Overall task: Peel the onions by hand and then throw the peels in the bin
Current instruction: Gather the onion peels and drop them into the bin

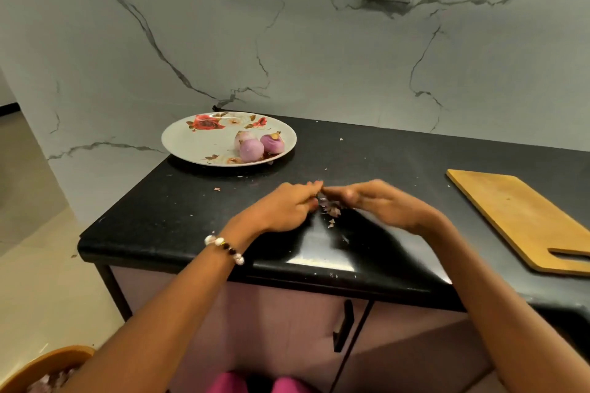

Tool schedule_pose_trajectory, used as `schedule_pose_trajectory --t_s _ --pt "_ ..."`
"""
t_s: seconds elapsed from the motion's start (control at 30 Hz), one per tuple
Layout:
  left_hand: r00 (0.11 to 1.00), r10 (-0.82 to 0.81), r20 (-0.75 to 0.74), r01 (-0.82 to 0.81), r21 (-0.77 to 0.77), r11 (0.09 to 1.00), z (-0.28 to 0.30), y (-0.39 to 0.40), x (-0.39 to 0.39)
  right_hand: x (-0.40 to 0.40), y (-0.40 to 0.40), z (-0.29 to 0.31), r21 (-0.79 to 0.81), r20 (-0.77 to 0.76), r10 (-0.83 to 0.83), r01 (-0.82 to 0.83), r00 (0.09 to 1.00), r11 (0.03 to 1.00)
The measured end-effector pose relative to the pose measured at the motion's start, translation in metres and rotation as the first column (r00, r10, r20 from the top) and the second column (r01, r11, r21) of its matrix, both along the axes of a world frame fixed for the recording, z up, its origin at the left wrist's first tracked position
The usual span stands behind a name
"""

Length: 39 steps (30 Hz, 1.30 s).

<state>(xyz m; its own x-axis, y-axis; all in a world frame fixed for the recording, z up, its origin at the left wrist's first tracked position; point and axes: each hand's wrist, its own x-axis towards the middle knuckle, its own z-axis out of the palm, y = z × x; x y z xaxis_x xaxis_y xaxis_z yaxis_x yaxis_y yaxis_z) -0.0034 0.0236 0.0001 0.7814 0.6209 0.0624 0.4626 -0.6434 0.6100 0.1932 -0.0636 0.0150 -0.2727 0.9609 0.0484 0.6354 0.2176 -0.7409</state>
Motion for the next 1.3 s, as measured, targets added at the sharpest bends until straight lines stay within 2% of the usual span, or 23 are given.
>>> schedule_pose_trajectory --t_s 0.03,0.07,0.1,0.17,0.23,0.3,0.37,0.43,0.47,0.53,0.6,0.67,0.73,0.8,0.83,0.93,1.0,1.07,1.13,1.2,1.3 --pt "0.987 0.012 0.162 0.020 -0.199 0.980 0.002 -0.006 -0.004 0.009 -0.002 0.003 0.029 -0.130 -0.074 0.079 0.989 0.996" --pt "0.951 0.045 0.304 0.073 -0.364 0.929 0.004 -0.012 -0.007 0.018 0.001 0.006 0.065 -0.193 -0.167 0.182 0.967 0.981" --pt "0.913 0.094 0.396 0.103 -0.449 0.888 0.008 -0.014 -0.007 0.027 0.007 0.008 0.105 -0.137 -0.282 0.297 0.950 0.949" --pt "0.867 0.177 0.467 0.059 -0.447 0.893 0.013 -0.017 -0.003 0.030 0.017 0.008 0.124 0.115 -0.412 0.398 0.904 0.909" --pt "0.795 0.294 0.531 -0.051 -0.424 0.904 0.015 -0.018 0.002 0.018 0.022 0.005 0.047 0.345 -0.374 0.382 0.861 0.923" --pt "0.684 0.430 0.589 -0.165 -0.450 0.878 0.016 -0.024 0.000 0.003 0.020 -0.004 -0.010 0.430 -0.221 0.250 0.875 0.968" --pt "0.569 0.541 0.619 -0.192 -0.540 0.819 0.020 -0.037 -0.011 -0.012 0.013 -0.010 -0.018 0.398 -0.066 0.080 0.915 0.997" --pt "0.516 0.594 0.617 -0.096 -0.647 0.757 0.025 -0.059 -0.026 -0.018 0.010 -0.007 -0.064 0.276 0.010 0.009 0.961 0.998" --pt "0.529 0.603 0.597 -0.033 -0.696 0.717 0.028 -0.070 -0.034 -0.017 0.011 -0.002 -0.031 0.202 -0.029 0.036 0.979 0.999" --pt "0.622 0.590 0.515 0.076 -0.790 0.609 0.026 -0.095 -0.050 -0.011 0.018 0.003 0.067 0.157 -0.185 0.177 0.970 0.982" --pt "0.746 0.547 0.379 0.103 -0.878 0.468 0.017 -0.118 -0.063 -0.011 0.028 0.004 0.094 0.236 -0.240 0.223 0.942 0.970" --pt "0.836 0.497 0.233 0.085 -0.950 0.301 -0.001 -0.136 -0.072 -0.018 0.033 -0.001 0.046 0.352 -0.189 0.185 0.917 0.982" --pt "0.852 0.501 0.150 0.107 -0.988 0.113 -0.022 -0.144 -0.071 -0.024 0.034 -0.007 0.008 0.432 -0.123 0.132 0.894 0.991" --pt "0.815 0.561 0.143 0.221 -0.973 -0.073 -0.042 -0.144 -0.064 -0.027 0.025 -0.007 -0.005 0.418 -0.080 0.091 0.905 0.996" --pt "0.785 0.599 0.160 0.294 -0.946 -0.132 -0.050 -0.143 -0.059 -0.028 0.018 -0.006 -0.013 0.406 -0.056 0.067 0.912 0.998" --pt "0.727 0.643 0.241 0.454 -0.871 -0.186 -0.060 -0.140 -0.043 -0.030 -0.016 -0.007 -0.081 0.347 0.050 -0.023 0.936 0.996" --pt "0.722 0.632 0.282 0.511 -0.833 -0.212 -0.062 -0.143 -0.032 -0.031 -0.041 -0.002 -0.097 0.232 0.071 -0.050 0.970 0.994" --pt "0.718 0.630 0.296 0.549 -0.798 -0.250 -0.063 -0.145 -0.024 -0.021 -0.051 0.003 -0.043 0.106 -0.022 0.027 0.994 0.999" --pt "0.712 0.638 0.294 0.574 -0.766 -0.288 -0.066 -0.147 -0.019 -0.008 -0.051 0.003 0.013 0.067 -0.199 0.199 0.978 0.980" --pt "0.700 0.649 0.297 0.588 -0.755 -0.289 -0.068 -0.147 -0.017 -0.006 -0.047 0.001 0.002 0.176 -0.285 0.290 0.942 0.957" --pt "0.705 0.640 0.306 0.577 -0.773 -0.266 -0.067 -0.146 -0.015 -0.027 -0.051 -0.009 -0.045 0.387 -0.203 0.238 0.899 0.970"
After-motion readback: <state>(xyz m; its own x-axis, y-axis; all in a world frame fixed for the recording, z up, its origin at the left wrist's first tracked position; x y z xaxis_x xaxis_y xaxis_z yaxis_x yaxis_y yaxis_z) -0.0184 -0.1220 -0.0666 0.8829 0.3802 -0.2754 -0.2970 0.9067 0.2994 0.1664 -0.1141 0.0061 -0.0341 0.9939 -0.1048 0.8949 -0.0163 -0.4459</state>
